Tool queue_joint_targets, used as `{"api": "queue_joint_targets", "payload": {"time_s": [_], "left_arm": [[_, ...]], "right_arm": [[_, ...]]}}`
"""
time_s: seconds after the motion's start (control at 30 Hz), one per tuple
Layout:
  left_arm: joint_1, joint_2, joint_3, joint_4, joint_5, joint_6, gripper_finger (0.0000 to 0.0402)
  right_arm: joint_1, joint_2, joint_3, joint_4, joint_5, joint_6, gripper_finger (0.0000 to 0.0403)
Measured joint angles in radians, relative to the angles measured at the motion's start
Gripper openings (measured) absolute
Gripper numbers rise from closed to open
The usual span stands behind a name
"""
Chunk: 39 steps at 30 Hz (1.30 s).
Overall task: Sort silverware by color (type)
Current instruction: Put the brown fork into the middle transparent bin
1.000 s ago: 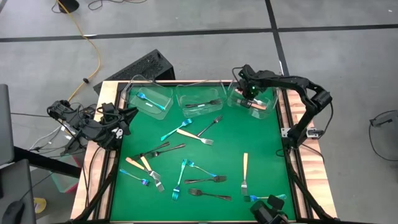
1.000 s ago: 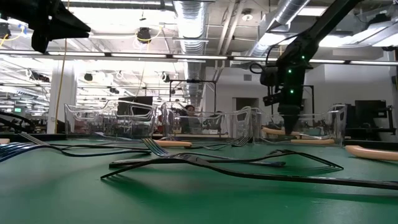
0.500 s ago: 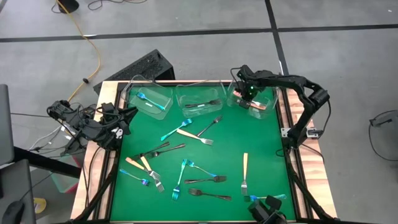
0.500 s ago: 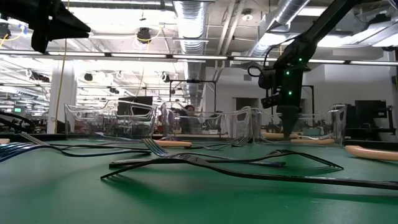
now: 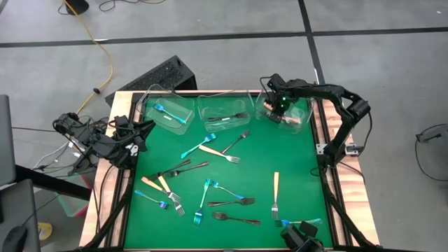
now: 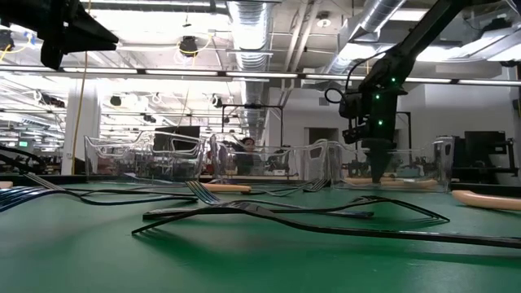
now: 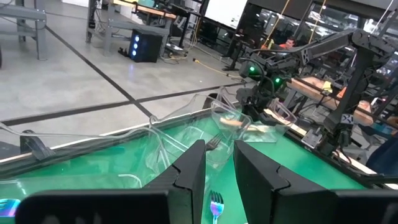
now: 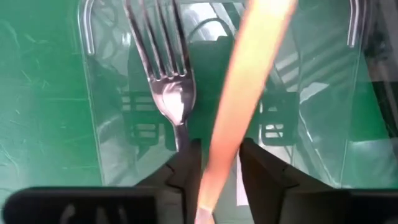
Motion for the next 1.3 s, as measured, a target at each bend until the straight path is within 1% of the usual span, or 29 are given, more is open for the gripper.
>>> {"api": "queue_joint_targets", "payload": {"time_s": [0.1, 0.3, 0.4, 0.5, 0.67, 0.93, 1.03, 1.1, 1.2, 1.3], "left_arm": [[0.000, 0.000, 0.000, 0.000, 0.000, 0.000, 0.0069], [0.000, 0.000, 0.000, -0.001, 0.000, 0.000, 0.0069], [0.000, 0.000, 0.000, -0.001, 0.000, -0.004, 0.0069], [0.000, 0.000, 0.000, -0.001, 0.000, -0.005, 0.0069], [0.000, 0.000, 0.000, -0.001, 0.003, -0.006, 0.0069], [0.000, 0.000, 0.000, -0.002, 0.029, -0.007, 0.0069], [0.000, 0.000, 0.000, -0.002, 0.034, -0.007, 0.0069], [0.000, 0.000, 0.000, -0.002, 0.038, -0.007, 0.0069], [0.000, 0.000, 0.000, -0.002, 0.039, -0.007, 0.0069], [0.000, 0.000, 0.000, -0.005, 0.039, -0.007, 0.0069]], "right_arm": [[0.000, 0.000, 0.000, 0.000, 0.000, 0.002, 0.0147], [0.000, 0.000, 0.000, 0.000, -0.004, 0.003, 0.0141], [-0.001, 0.005, 0.023, -0.015, -0.032, 0.002, 0.0140], [-0.001, 0.011, 0.075, -0.048, -0.038, 0.016, 0.0145], [-0.001, 0.012, 0.176, -0.105, -0.008, 0.033, 0.0155], [0.026, 0.011, 0.354, -0.302, -0.026, 0.074, 0.0155], [0.057, 0.008, 0.435, -0.377, -0.041, 0.105, 0.0154], [0.093, 0.008, 0.488, -0.424, -0.073, 0.114, 0.0153], [0.165, 0.007, 0.563, -0.469, -0.120, 0.116, 0.0152], [0.254, 0.006, 0.618, -0.487, -0.125, 0.119, 0.0152]]}}
